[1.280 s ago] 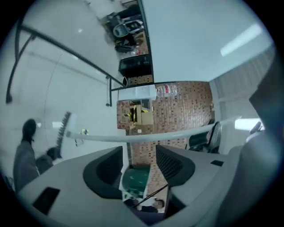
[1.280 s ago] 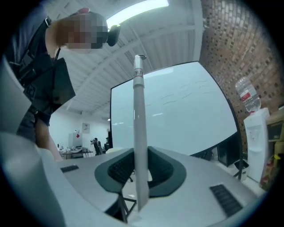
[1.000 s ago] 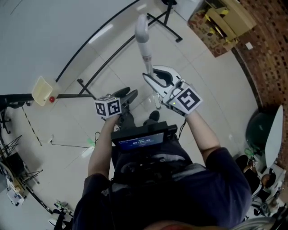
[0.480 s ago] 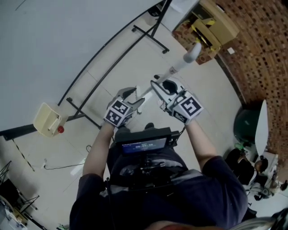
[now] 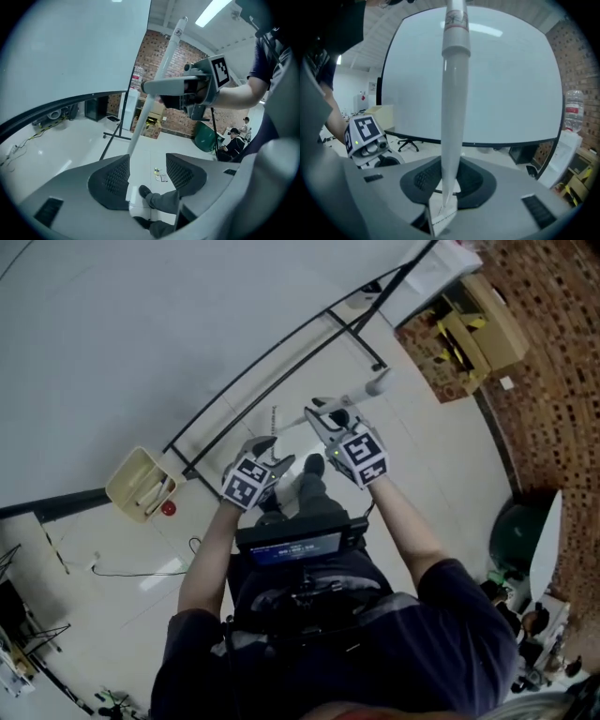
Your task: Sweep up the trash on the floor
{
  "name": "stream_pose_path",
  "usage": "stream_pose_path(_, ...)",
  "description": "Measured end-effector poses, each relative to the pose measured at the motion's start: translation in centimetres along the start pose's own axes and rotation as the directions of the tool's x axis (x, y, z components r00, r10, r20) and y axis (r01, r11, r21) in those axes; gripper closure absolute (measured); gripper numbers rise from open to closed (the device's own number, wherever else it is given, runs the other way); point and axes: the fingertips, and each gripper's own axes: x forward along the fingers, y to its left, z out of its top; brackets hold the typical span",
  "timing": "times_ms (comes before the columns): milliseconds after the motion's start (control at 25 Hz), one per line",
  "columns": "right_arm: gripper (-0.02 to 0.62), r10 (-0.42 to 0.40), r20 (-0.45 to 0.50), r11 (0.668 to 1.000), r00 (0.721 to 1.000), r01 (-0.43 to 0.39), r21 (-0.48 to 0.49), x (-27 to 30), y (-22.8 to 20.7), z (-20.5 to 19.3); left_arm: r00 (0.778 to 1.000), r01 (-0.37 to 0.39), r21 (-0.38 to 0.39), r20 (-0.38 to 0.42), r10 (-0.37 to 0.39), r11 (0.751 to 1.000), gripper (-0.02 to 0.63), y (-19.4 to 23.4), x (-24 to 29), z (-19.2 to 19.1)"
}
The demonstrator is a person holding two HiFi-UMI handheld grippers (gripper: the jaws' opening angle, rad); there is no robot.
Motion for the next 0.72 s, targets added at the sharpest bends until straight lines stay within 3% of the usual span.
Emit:
stream_pose_path(160,0.499,0.04,-0.124,0.999,0.992,-0.041,-0.007,5.8,0.3,-3.5,0.996,-0.09,-0.089,-0.021,0.089,0.992,0.37,3.1,-2.5,-2.0)
stream_pose_path(320,0.499,0.06,-0.228,0.998,0.972,-0.063,-0.009,11.2,0.5,-6.8,0.991,-0.132,-0.181,-0.05,0.125,0.975,0.37,5.3,-3.4,-4.0)
stream_pose_path(720,0.497,0.116,-0.326,0.991,0.938,-0.133,-0.032,19.7,2.7,-11.1,0.974,-0.224,-0.243,-0.073,0.213,0.944,0.37,7.8,-2.8,-6.3)
